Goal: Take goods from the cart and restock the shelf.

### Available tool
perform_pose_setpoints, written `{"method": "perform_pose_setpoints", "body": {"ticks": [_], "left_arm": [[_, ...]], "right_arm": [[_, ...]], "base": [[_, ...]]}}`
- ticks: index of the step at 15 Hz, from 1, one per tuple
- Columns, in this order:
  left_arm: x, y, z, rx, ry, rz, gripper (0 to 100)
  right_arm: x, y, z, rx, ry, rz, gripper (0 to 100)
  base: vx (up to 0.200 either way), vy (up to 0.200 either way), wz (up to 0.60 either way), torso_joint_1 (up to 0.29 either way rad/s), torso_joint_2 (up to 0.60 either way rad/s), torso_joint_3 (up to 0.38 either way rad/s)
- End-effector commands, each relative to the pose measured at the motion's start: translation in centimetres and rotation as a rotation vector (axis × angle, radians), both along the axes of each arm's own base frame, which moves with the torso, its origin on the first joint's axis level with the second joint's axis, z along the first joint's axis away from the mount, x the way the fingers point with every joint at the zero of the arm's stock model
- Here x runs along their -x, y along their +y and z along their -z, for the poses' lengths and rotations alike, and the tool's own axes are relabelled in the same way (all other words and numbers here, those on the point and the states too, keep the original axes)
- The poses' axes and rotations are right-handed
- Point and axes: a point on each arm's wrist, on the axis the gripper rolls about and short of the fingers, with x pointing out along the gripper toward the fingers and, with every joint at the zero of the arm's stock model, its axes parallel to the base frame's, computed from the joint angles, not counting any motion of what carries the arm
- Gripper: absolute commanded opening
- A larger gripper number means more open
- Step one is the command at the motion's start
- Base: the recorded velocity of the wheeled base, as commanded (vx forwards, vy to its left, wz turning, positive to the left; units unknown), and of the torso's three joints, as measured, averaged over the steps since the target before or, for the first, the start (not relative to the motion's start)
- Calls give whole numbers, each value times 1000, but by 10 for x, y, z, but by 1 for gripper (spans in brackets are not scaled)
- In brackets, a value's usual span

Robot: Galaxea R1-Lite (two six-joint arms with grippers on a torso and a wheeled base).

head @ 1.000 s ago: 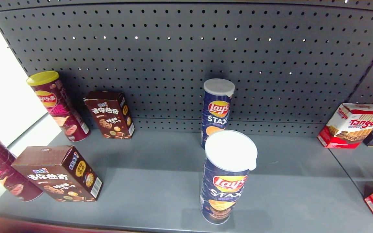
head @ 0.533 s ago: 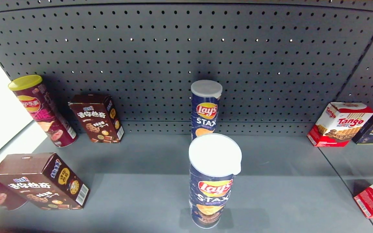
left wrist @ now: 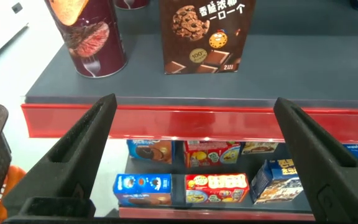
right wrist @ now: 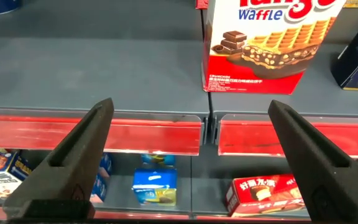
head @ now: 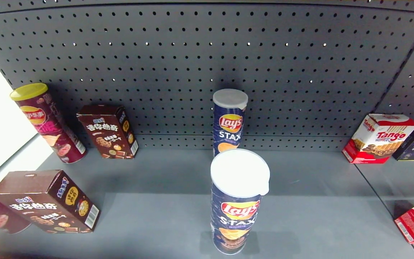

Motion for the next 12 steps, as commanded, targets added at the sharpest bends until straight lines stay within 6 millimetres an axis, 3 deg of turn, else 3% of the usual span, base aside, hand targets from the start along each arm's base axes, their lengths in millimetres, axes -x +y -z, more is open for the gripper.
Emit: {"method": "perform_pose_setpoints", "body": {"ticks": [1,7,9,12], "left_arm": [[0,0,0,0,2,-1,100],[0,0,0,0,2,-1,100],[0,0,0,0,2,-1,100],[0,0,0,2,2,-2,100]], "right_arm": [[0,0,0,0,2,0,100],[0,0,0,0,2,0,100],[0,0,0,0,2,0,100],[0,0,0,0,2,0,100]], "base": [[0,0,0,0,0,0],[0,0,0,0,0,0],[-200,0,0,0,2,2],[0,0,0,0,0,0]]}}
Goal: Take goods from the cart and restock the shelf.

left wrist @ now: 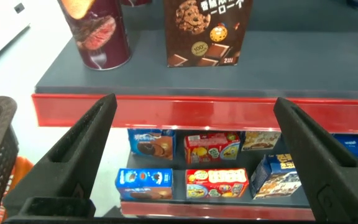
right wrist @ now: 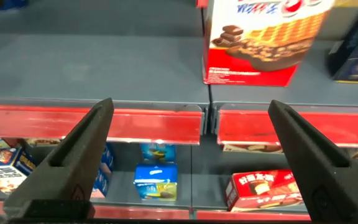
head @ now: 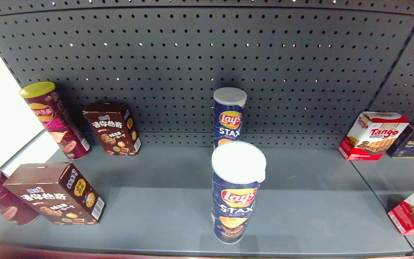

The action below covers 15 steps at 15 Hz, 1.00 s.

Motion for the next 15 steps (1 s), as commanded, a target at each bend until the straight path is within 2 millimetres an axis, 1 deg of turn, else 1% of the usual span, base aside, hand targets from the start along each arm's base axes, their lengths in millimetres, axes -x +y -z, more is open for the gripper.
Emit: {"method": "perform_pose_setpoints", "body": {"ticks": [1,4,6,15], "left_arm": [[0,0,0,1,1,-2,100],[0,0,0,-2,2,1,100],[0,0,0,1,2,0,100],[0,0,0,1,2,-2,100]], "right_arm": [[0,0,0,0,2,-1,100],[0,0,0,0,2,-1,100],[0,0,0,0,2,-1,100],[0,0,0,2,2,-1,100]], "base": [[0,0,0,0,0,0],[0,0,0,0,0,0],[-200,0,0,7,0,2],[0,0,0,0,0,0]]}}
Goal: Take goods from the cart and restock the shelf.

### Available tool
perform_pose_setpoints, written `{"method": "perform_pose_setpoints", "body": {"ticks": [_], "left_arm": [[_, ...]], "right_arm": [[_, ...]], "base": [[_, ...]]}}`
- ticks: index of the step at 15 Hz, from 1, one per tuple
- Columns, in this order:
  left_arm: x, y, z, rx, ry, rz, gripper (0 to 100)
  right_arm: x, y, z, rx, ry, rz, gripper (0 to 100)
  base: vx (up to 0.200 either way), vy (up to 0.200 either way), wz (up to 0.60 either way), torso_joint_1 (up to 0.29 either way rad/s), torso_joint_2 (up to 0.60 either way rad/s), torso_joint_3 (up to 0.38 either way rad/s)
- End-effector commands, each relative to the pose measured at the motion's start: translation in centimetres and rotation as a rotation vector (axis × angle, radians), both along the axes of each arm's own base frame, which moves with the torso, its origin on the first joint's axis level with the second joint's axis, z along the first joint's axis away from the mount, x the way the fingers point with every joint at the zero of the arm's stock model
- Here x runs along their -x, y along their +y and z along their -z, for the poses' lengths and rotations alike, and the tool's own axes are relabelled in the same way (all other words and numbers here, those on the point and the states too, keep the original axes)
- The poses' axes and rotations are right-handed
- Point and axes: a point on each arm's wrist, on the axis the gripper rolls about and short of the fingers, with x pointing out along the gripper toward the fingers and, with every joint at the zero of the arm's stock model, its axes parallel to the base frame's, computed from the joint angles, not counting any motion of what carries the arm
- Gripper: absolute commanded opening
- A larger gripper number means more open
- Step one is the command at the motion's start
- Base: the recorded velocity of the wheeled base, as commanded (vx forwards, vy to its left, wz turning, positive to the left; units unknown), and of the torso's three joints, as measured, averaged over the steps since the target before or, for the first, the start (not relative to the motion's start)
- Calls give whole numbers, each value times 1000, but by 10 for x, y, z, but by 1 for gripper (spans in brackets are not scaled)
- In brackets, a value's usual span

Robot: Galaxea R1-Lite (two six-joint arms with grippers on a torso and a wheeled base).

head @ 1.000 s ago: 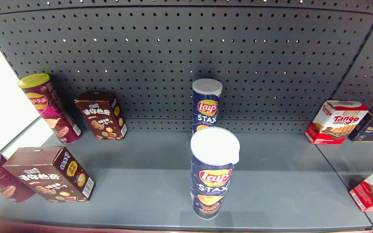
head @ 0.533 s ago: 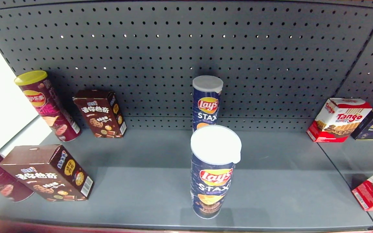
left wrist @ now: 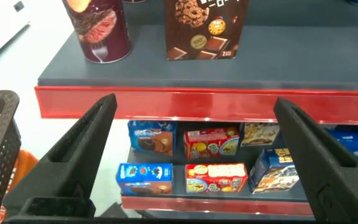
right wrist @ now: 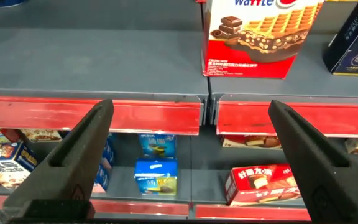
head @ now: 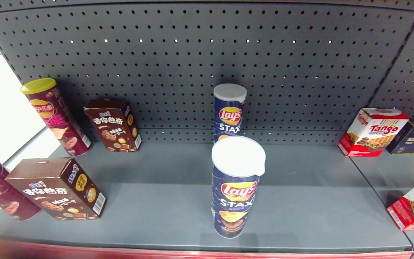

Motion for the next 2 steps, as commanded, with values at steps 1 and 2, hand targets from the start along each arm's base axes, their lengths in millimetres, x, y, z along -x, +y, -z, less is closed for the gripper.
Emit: {"method": "perform_pose_setpoints", "body": {"ticks": [1,2], "left_arm": [[0,0,0,1,0,0,100],[0,0,0,1,1,0,100]], "right_arm": [[0,0,0,0,1,-1,100],[0,0,0,0,1,-1,100]], "base": [[0,0,0,0,0,0],[0,0,0,0,0,0]]}}
